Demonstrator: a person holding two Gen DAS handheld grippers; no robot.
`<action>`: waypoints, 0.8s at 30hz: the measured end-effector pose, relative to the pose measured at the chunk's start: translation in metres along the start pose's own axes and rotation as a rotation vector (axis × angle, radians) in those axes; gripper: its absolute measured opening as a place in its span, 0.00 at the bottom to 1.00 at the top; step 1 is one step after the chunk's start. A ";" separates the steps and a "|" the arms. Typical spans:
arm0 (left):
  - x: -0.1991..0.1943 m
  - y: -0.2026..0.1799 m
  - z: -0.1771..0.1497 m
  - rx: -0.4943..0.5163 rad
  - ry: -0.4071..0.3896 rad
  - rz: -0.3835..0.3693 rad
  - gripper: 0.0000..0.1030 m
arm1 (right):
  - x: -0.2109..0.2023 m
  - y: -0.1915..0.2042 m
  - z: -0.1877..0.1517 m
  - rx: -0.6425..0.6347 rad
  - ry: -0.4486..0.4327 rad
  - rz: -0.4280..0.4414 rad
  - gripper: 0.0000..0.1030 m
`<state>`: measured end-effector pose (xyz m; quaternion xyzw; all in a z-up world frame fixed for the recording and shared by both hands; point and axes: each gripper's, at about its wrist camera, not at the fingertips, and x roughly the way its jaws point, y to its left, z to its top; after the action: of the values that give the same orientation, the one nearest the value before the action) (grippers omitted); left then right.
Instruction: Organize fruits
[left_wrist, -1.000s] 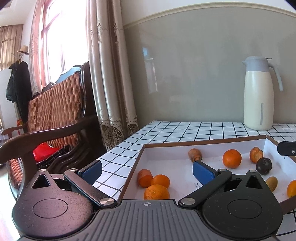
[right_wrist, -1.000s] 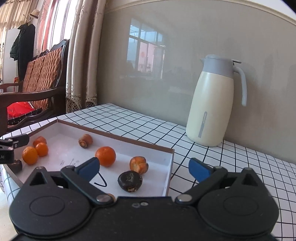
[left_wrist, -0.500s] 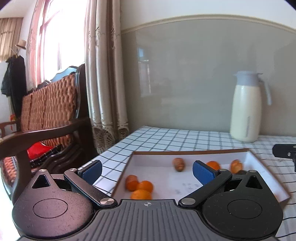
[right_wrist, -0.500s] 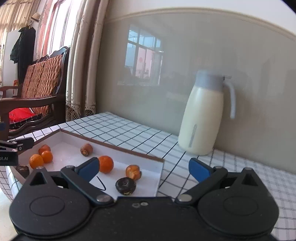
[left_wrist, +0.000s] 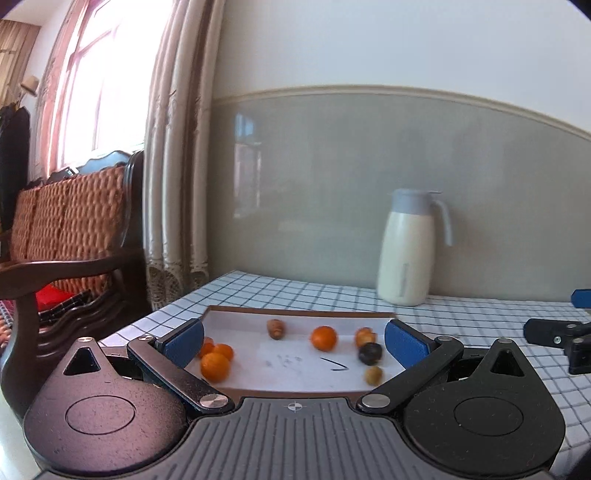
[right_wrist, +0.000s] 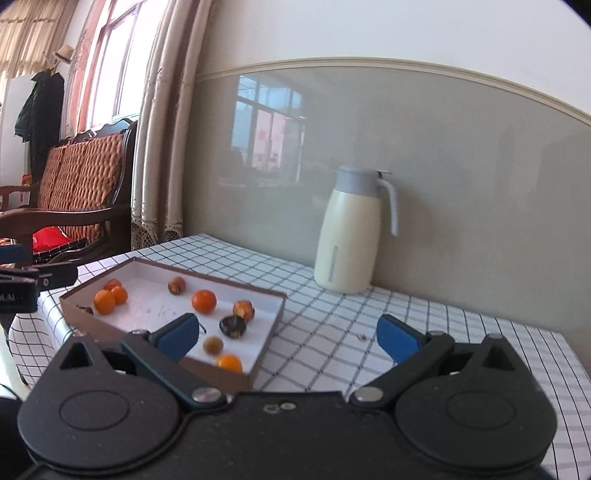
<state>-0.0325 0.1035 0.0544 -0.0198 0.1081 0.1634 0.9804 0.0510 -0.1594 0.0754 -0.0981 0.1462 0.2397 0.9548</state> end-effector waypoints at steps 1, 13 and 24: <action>-0.005 -0.003 -0.002 0.008 -0.008 -0.005 1.00 | -0.003 -0.001 -0.003 0.001 -0.001 -0.005 0.94; -0.019 -0.017 -0.028 0.043 0.004 -0.012 1.00 | -0.009 -0.001 -0.021 0.000 0.022 -0.044 0.94; -0.019 -0.019 -0.029 0.050 0.002 -0.007 1.00 | -0.007 -0.004 -0.023 0.035 0.026 -0.034 0.94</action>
<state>-0.0497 0.0771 0.0305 0.0042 0.1130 0.1573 0.9810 0.0413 -0.1722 0.0564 -0.0872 0.1613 0.2196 0.9582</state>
